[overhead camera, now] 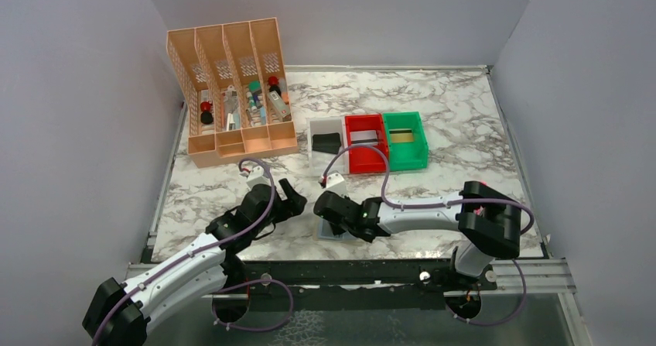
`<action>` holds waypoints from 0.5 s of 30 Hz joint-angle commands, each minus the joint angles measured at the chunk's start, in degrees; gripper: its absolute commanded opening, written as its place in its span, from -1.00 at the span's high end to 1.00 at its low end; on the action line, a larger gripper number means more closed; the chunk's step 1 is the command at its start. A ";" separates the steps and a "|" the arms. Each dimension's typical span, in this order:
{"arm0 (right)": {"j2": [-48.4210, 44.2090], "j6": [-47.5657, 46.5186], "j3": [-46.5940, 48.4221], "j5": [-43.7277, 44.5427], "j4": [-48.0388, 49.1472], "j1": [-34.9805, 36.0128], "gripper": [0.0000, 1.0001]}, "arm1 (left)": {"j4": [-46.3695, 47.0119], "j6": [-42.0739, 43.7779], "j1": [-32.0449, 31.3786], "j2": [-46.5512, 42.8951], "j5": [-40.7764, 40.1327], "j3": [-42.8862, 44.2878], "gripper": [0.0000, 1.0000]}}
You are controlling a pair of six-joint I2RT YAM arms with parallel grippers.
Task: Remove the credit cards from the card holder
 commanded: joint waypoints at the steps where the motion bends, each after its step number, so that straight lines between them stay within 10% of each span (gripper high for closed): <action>1: -2.76 -1.58 -1.10 1.18 -5.15 -0.11 0.93 | 2.51 -0.21 0.27 -0.60 1.90 -0.82 -0.65; 7: -2.22 -2.40 0.49 1.27 -6.60 -0.11 0.15 | 2.64 0.00 0.27 -1.01 2.46 -0.96 -0.68; 15: 2.61 -3.14 3.44 -1.13 -5.60 -0.11 0.04 | 2.14 0.69 0.27 -2.17 3.30 -0.72 -0.73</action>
